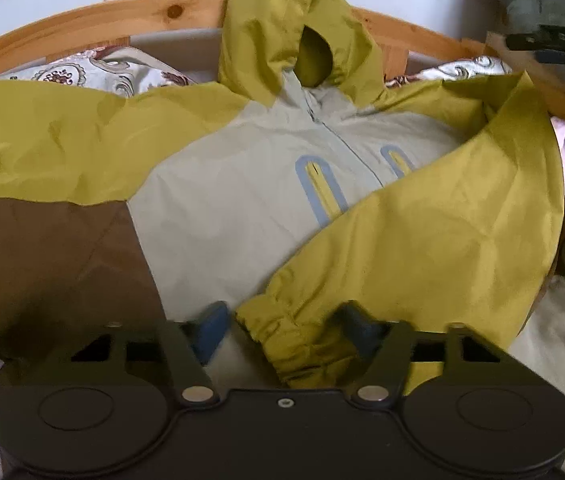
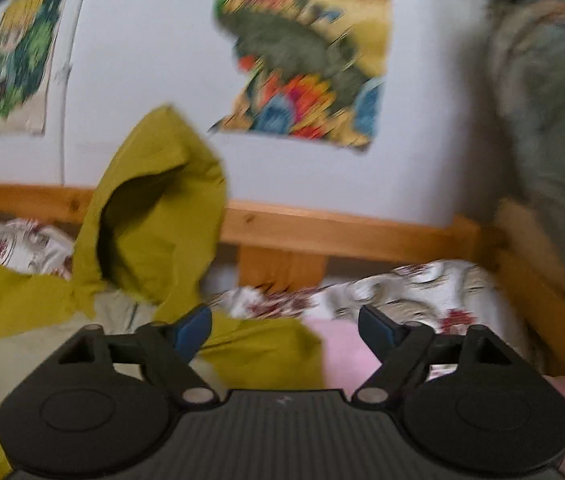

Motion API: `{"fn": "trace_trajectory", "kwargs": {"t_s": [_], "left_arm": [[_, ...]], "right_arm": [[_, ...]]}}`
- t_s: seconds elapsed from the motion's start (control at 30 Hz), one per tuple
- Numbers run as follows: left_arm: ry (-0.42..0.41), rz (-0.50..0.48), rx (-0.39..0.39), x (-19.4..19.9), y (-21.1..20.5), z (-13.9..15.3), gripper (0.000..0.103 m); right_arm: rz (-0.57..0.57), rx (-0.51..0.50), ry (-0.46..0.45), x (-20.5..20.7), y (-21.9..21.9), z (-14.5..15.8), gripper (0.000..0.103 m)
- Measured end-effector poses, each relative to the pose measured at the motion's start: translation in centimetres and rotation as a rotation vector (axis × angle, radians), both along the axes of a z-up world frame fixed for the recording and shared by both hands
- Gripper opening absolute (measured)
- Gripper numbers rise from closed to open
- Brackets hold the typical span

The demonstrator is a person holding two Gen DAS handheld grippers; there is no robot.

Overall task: Fold large clothes
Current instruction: 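Carry the held sleeve cuff across the jacket body toward the left gripper, then grasp the sleeve cuff with the left gripper while the right gripper releases it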

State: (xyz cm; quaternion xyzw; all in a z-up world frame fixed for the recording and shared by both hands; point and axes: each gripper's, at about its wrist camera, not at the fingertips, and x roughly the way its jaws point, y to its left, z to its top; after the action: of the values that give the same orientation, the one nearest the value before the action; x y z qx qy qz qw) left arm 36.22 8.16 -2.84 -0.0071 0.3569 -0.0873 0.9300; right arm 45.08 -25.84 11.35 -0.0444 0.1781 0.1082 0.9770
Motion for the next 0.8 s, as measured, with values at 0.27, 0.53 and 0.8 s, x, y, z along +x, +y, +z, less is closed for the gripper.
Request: {"fn": "trace_trajectory", "kwargs": {"t_s": [0.27,0.53,0.8], "left_arm": [[-0.079,0.034,0.092,-2.2,-0.9,1.0,0.027],[-0.075,0.203,-0.023,-5.8,2.0,3.1,0.021],[0.035,0.214,-0.02,-5.7,0.7,1.7,0.021]], "right_arm": [[-0.013,0.154,0.241,-1.6,-6.9,-6.1,0.064],[0.086,0.071,0.342,-1.3,-4.1,-9.4,0.005],[0.008,-0.007,0.249,-1.9,-4.2,-8.7,0.003]]}}
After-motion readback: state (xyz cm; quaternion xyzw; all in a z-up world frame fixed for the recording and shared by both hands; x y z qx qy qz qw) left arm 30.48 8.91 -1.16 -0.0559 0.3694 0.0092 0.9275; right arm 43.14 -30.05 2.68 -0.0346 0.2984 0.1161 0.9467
